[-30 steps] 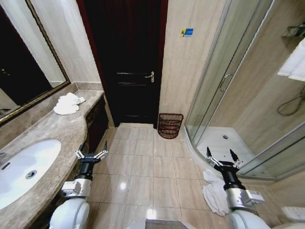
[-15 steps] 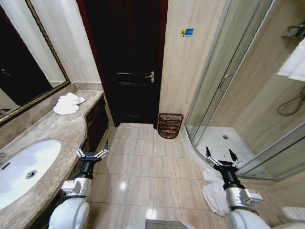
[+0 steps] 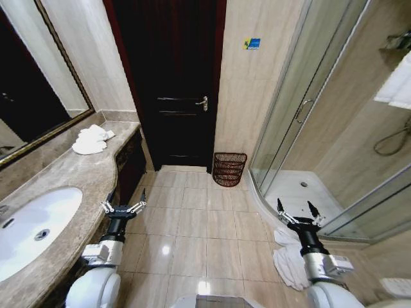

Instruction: Discard the used towel into the hamper.

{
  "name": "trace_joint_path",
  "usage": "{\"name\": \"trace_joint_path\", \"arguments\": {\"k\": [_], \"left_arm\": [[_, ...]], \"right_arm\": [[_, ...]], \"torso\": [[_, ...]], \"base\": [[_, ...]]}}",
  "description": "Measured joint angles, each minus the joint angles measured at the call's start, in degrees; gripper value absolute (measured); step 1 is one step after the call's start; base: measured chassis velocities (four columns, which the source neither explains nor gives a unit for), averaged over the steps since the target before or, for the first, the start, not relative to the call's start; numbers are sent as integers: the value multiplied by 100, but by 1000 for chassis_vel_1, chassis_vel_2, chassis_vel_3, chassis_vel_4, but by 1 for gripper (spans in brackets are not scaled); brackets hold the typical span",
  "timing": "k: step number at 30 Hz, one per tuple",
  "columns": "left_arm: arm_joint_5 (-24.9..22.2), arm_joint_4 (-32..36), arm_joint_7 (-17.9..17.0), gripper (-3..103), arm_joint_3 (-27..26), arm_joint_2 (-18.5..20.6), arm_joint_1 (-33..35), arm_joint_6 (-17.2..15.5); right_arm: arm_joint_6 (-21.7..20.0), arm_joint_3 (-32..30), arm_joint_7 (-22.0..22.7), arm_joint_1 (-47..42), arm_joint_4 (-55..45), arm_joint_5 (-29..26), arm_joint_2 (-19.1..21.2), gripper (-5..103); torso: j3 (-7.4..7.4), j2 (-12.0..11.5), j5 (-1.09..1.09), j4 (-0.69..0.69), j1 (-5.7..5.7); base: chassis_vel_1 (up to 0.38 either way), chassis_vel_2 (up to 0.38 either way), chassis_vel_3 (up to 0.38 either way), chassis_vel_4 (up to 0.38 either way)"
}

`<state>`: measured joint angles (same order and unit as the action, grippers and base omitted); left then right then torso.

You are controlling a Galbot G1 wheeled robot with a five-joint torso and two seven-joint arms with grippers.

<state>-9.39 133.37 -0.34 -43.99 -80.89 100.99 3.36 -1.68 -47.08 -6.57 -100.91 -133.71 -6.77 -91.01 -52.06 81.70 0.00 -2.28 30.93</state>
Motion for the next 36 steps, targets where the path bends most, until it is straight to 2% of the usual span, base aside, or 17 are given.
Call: {"name": "trace_joint_path", "arguments": {"k": [1,5,8,12,17,26,36], "left_arm": [[-24,32,-30,100,25,52,-34,-160],[-66,56,-28,100,50,113,-66,-257],[-187,69,35,100,127,325,-179,-392],[-233,55,38,100,151,463,-197,-399],[-281,48,23,100,131,470,-172,-364],[-352,56,19,100,75,434,-124,-292],[-326,62,-1,100,85,337,-185,-303]], "right_arm": [[0,-6,0,5,20,-26,-7,100],[0,-24,2,7,39,-60,-7,100],[104,-109,27,5,137,-161,78,100],[414,-110,46,-133,230,-231,243,100],[519,-61,35,-187,238,-304,272,100],[233,-1,-7,-154,126,-417,354,100],[158,29,11,-46,122,-419,527,100]], "torso": [[0,0,0,0,0],[0,0,0,0,0],[0,0,0,1,0],[0,0,0,0,0],[0,0,0,0,0],[0,0,0,0,0],[0,0,0,0,0]], "base": [[0,0,0,0],[0,0,0,0],[0,0,0,0],[0,0,0,0],[0,0,0,0],[0,0,0,0],[0,0,0,0]]}}
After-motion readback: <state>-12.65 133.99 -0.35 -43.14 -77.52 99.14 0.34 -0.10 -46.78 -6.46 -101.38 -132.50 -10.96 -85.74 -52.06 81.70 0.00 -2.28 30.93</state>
